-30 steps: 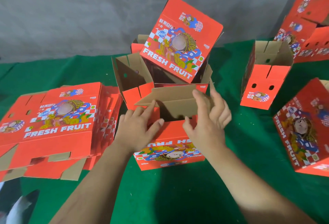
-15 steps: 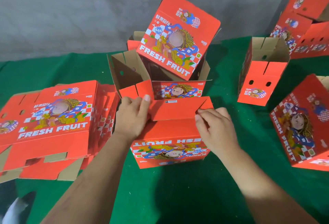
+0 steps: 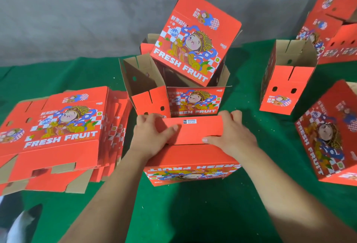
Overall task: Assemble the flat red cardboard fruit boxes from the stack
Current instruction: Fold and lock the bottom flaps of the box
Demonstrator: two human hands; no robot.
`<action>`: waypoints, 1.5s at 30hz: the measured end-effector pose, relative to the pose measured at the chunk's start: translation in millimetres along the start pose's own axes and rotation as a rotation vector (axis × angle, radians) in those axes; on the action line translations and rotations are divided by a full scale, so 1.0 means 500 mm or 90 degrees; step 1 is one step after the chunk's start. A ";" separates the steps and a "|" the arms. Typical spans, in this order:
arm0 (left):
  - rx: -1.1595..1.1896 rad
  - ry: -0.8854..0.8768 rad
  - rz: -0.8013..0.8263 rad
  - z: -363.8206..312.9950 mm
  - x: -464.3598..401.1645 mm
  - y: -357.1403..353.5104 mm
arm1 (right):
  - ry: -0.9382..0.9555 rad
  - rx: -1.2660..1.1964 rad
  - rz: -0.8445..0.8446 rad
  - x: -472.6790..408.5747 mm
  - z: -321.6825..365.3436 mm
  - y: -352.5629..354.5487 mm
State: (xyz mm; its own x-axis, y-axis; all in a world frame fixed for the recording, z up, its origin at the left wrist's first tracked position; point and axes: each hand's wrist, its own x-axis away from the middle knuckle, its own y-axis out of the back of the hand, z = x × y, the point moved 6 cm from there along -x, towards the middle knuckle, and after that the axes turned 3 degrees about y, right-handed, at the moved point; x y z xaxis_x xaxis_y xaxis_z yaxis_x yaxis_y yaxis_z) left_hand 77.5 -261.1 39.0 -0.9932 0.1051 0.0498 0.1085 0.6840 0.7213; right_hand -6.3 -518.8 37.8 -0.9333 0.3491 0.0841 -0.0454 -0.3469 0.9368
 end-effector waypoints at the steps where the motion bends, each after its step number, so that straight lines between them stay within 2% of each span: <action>1: 0.154 0.068 -0.016 0.013 0.003 0.016 | 0.022 -0.031 -0.003 0.004 -0.002 0.002; 2: 0.325 0.166 -0.007 0.027 0.011 0.024 | 0.037 -0.094 -0.009 0.008 -0.005 0.007; 3: 0.475 0.280 0.066 0.037 0.025 0.017 | 0.043 -0.190 -0.025 0.012 -0.008 0.015; 5: 0.594 0.407 0.226 0.034 0.063 0.002 | 0.031 -0.386 -0.082 0.021 -0.017 0.035; 6: 0.600 0.424 0.255 0.040 0.078 -0.003 | 0.021 -0.446 -0.118 0.025 -0.022 0.046; 8: 0.598 0.392 0.224 0.049 0.099 -0.010 | -0.017 -0.504 -0.187 0.034 -0.039 0.066; 10: 0.655 0.307 0.203 0.040 0.110 -0.018 | -0.085 -0.557 -0.190 0.039 -0.073 0.071; 13: 0.703 0.113 0.170 0.025 0.131 -0.028 | -0.174 -0.678 0.001 0.054 -0.123 0.037; 15: 0.681 0.039 0.160 0.014 0.150 -0.039 | -0.145 -0.620 0.059 0.072 -0.147 0.017; 17: 0.652 0.036 0.119 0.016 0.156 -0.047 | -0.096 -0.548 0.019 0.089 -0.162 -0.006; 21: 0.573 0.062 0.095 0.035 0.153 -0.064 | -0.046 -0.613 -0.033 0.133 -0.173 -0.066; 25: 0.549 0.110 0.026 0.086 0.168 -0.077 | -0.050 -0.598 -0.035 0.170 -0.196 -0.106; 27: 0.528 0.131 0.014 0.104 0.164 -0.079 | -0.078 -0.644 -0.009 0.182 -0.197 -0.119; 30: 0.485 0.154 0.087 0.117 0.139 -0.082 | -0.028 -0.579 0.123 0.192 -0.162 -0.137; 33: 0.484 0.153 0.156 0.139 0.121 -0.065 | 0.055 -0.425 0.122 0.200 -0.125 -0.121; 34: 0.501 0.169 0.166 0.152 0.118 -0.056 | 0.077 -0.423 0.132 0.207 -0.114 -0.114; 36: 0.536 0.220 0.165 0.178 0.115 -0.031 | 0.098 -0.545 0.158 0.218 -0.101 -0.105; 38: 0.570 0.249 0.159 0.197 0.111 -0.008 | 0.059 -0.613 0.177 0.219 -0.101 -0.108; 40: 0.581 0.255 0.188 0.196 0.113 0.002 | 0.037 -0.606 0.195 0.220 -0.092 -0.111; 45: 0.610 0.227 0.257 0.185 0.118 0.006 | 0.071 -0.537 0.201 0.231 -0.104 -0.089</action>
State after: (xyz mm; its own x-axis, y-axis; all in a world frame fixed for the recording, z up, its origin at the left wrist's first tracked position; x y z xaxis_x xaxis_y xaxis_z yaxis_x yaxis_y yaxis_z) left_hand 23.1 -185.9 -19.7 -0.8160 0.3379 0.4690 0.2619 0.9394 -0.2212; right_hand -130.7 -508.1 -11.9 -0.9738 0.0588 0.2197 0.0133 -0.9497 0.3128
